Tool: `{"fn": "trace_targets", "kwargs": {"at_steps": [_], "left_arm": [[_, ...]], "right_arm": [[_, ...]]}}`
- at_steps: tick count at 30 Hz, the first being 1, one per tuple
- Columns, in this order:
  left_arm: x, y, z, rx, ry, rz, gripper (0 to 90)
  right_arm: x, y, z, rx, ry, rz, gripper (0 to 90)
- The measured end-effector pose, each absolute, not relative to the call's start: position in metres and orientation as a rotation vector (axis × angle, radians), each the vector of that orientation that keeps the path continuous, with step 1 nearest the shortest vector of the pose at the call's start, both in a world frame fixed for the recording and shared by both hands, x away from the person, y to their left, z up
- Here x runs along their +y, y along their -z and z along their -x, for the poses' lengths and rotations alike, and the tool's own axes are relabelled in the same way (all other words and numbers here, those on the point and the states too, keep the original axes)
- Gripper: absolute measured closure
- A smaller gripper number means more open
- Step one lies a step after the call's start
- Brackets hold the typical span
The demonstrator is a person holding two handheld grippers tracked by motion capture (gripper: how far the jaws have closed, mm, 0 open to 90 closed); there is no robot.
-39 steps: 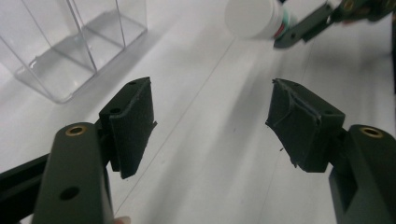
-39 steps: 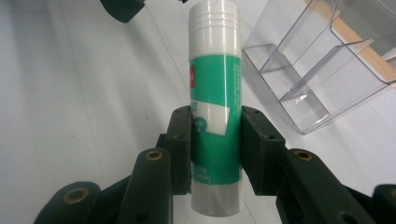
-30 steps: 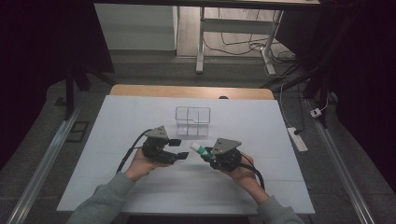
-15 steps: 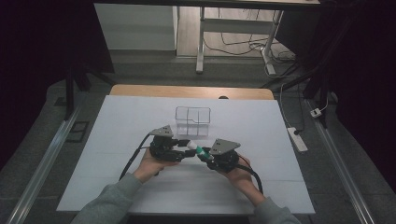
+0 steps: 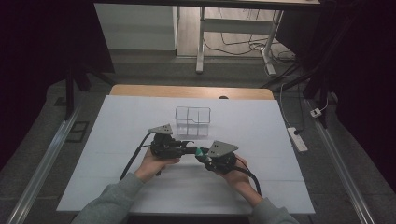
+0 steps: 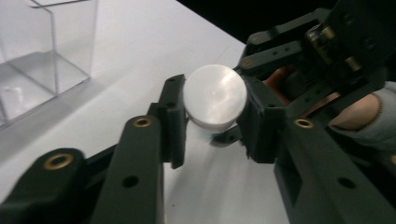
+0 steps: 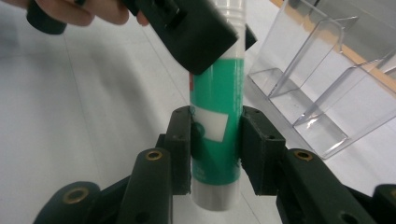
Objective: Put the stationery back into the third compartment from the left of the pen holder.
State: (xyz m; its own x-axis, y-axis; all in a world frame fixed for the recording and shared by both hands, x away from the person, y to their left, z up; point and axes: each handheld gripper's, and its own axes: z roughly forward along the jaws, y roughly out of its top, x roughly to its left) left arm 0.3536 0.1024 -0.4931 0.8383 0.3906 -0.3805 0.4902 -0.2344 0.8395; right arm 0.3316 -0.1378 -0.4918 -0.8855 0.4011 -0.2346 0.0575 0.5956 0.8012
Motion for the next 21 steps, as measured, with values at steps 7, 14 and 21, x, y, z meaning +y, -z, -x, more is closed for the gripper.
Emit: {"fn": "trace_targets", "kwargs": {"at_steps": [7, 14, 21], "left_arm": [[0.100, 0.488, -0.349, 0.645, 0.053, -1.903, 64.6], [0.114, 0.481, -0.352, 0.689, -0.006, -1.892, 64.6], [0.128, 0.476, -0.353, 0.711, -0.039, -1.870, 64.6]], "right_arm": [[-0.138, 0.493, -0.333, 2.464, -1.216, -0.388, 64.6], [-0.149, 0.493, -0.342, 2.511, -1.249, -0.549, 49.5], [-0.162, 0.490, -0.348, 2.515, -1.263, -0.638, 43.1]]}}
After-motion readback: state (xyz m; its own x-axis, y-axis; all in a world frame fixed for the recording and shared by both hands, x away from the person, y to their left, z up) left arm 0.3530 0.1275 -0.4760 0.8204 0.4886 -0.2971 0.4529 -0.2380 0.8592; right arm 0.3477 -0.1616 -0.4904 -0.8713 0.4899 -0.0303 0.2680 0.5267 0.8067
